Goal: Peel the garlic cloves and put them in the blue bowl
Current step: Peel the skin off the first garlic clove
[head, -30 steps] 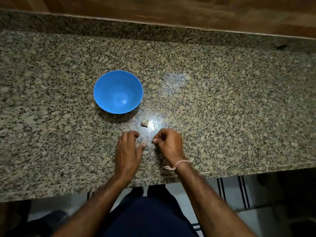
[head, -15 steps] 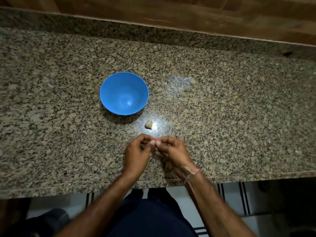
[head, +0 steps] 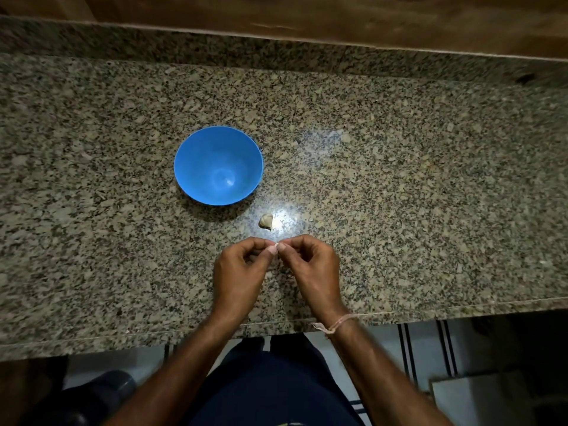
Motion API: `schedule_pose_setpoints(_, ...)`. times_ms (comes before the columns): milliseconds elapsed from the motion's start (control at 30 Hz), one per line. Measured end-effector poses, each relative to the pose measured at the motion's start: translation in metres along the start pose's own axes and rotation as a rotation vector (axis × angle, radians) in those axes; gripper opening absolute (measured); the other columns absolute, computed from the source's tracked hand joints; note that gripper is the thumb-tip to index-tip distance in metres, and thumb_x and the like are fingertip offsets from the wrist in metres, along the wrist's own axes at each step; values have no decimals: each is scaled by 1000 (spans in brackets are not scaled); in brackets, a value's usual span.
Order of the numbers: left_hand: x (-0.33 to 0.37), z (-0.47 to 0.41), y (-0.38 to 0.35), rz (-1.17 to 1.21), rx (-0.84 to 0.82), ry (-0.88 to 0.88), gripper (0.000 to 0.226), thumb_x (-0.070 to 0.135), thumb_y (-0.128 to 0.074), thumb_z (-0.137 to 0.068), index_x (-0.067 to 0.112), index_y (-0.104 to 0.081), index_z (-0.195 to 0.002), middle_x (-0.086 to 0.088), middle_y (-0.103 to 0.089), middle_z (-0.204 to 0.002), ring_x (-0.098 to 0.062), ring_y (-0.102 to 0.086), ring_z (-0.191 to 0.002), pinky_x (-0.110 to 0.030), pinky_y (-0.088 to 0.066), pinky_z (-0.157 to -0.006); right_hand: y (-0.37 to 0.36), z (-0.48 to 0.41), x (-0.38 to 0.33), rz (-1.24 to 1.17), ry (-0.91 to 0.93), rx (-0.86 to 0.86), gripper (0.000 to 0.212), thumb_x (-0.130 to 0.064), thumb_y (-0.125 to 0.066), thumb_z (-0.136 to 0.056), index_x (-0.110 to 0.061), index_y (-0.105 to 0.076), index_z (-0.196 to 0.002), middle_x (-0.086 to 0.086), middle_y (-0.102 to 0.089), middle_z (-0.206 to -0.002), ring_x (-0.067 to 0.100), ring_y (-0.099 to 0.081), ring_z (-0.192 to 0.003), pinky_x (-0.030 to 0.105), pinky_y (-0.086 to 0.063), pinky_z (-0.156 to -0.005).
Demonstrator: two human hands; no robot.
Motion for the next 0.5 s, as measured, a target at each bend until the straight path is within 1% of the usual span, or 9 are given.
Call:
schedule_pose_setpoints(100,3,0,3,-119,27,-34,14,41,-74,-93,31,-79,-101,18,-76,-85,1,-70,-79,-34,-62,-69,0,1,-3,35,72,-5,7,-19,-79,-92,-12,-78,-95,-2,-77,-87,14,-74,-84,40,-64,-77)
schedule_pose_setpoints(167,4,1,4,-180,50,-58,13,42,-73,-92,32,-79,-99,19,-74,-83,3,-68,-76,-29,-58,-64,-1,1,-4,78,111,-6,7,-19,-78,-92,-12,-78,-95,-5,-76,-84,12,-74,-81,37,-64,-73)
schedule_pose_setpoints(267,7,1,5,-212,60,-72,11,40,-74,-91,31,-79,-96,18,-74,-81,3,-67,-76,-22,-50,-59,-1,1,-4,141,146,-10,8,-21,-77,-93,-13,-77,-95,-6,-75,-81,12,-72,-75,39,-63,-68)
schedule_pose_setpoints(367,9,1,8,-197,31,-81,10,38,-75,-91,31,-80,-96,19,-74,-81,3,-68,-77,-24,-54,-62,1,1,-3,174,171,-17,6,-21,-76,-95,-14,-77,-96,-6,-74,-80,15,-71,-72,43,-61,-65)
schedule_pose_setpoints(500,10,-1,12,-163,-2,-85,9,33,-77,-90,29,-82,-96,21,-75,-84,2,-70,-80,-33,-61,-69,3,0,-3,223,203,-7,5,-21,-76,-94,-16,-78,-96,-6,-73,-78,17,-69,-69,45,-59,-63)
Point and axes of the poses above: each hand's wrist, its own z-axis away from the middle knuckle, its own y-axis out of the back of the hand, x = y × z, the point moved 1 cm from there along -z, towards the middle knuckle
